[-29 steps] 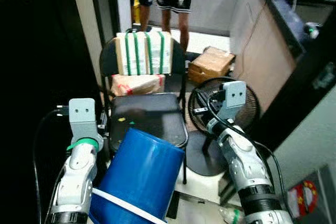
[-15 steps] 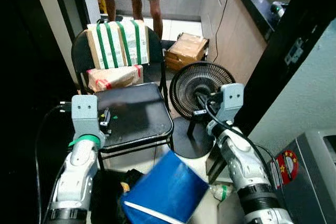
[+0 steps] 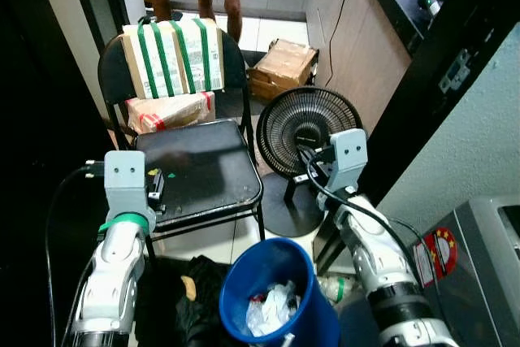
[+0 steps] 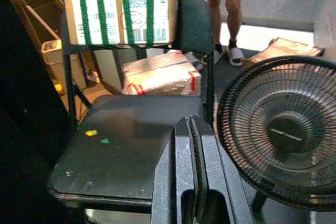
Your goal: Clothes washing
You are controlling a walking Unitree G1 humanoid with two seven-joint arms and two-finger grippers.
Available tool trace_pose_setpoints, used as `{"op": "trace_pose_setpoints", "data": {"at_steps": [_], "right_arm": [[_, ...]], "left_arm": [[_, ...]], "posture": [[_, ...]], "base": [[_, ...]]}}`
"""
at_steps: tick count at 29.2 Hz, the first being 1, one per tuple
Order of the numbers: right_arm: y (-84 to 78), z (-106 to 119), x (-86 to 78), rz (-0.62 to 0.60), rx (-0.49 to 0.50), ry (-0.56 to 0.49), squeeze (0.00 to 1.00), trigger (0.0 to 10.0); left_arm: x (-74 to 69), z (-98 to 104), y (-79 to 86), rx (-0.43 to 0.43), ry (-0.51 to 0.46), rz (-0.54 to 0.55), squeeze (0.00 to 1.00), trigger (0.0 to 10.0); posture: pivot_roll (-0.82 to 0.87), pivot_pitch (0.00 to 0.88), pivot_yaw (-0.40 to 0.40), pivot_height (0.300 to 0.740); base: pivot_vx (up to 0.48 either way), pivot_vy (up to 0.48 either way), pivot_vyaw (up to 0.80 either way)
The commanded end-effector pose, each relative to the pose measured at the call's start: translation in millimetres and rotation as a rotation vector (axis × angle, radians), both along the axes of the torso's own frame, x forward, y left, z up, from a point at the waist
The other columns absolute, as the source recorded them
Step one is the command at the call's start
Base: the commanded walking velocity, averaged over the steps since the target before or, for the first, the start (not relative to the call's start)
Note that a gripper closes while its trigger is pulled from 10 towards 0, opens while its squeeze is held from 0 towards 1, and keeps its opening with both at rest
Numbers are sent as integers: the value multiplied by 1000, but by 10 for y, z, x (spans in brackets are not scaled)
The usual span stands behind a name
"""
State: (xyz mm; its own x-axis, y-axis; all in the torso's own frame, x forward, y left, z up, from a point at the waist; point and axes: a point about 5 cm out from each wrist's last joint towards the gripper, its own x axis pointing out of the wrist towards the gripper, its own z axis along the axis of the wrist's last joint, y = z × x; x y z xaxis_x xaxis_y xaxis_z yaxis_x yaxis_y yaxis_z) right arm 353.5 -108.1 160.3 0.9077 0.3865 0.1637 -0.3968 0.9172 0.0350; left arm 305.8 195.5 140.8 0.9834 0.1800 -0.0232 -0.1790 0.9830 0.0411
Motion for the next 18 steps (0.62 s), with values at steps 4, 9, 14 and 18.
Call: {"op": "trace_pose_setpoints", "data": {"at_steps": [4,9,14,18], "right_arm": [[-75,-131,-17,-30,19,44,0,10000],[3,-217,-56,-6,0,54,0,10000],[57,-197,-108,19,7,40,0,10000],[45,-283,-127,10,-2,66,0,10000]], "left_arm": [[0,-90,26,-66,28,36,0,10000],[31,-102,65,-29,31,31,0,10000],[-10,-127,33,30,42,13,0,10000],[-13,-222,10,30,74,25,0,10000]], "posture": [[113,88,-18,740],[115,69,-35,740],[128,61,-38,740],[112,64,-42,740]], "base": [[0,0,0],[0,0,0],[0,0,0],[0,0,0]]}}
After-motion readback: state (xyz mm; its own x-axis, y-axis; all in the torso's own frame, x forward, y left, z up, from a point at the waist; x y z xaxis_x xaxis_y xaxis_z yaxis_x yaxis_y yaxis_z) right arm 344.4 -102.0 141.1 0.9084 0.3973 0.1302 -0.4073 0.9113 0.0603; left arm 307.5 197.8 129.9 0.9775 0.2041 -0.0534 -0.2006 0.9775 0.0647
